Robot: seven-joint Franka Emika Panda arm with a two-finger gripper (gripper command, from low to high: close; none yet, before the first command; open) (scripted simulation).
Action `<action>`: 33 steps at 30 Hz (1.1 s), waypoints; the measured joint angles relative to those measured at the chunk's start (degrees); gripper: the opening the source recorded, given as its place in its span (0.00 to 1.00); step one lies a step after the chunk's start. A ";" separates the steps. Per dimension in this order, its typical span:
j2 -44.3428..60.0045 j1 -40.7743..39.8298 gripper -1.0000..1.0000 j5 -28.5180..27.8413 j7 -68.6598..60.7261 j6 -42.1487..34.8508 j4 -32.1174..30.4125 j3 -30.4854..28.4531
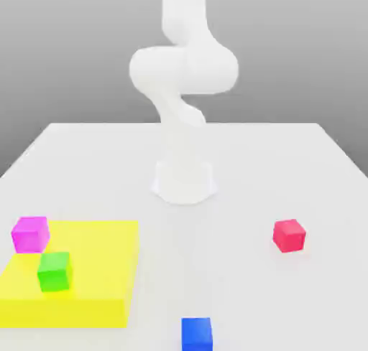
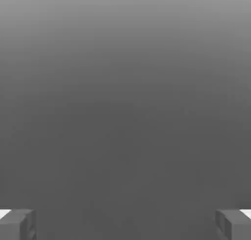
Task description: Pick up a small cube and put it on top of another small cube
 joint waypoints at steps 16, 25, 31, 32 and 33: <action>33.59 0.20 0.50 -0.73 0.57 12.77 -3.99 0.97; 52.28 0.66 0.50 -0.95 0.76 19.86 -6.21 1.18; 64.74 0.98 0.50 -1.41 1.12 27.91 -5.07 0.93; 66.33 1.06 0.00 -1.47 1.17 29.15 -4.75 0.84; 66.33 1.06 0.00 -1.47 1.17 29.15 -4.75 0.84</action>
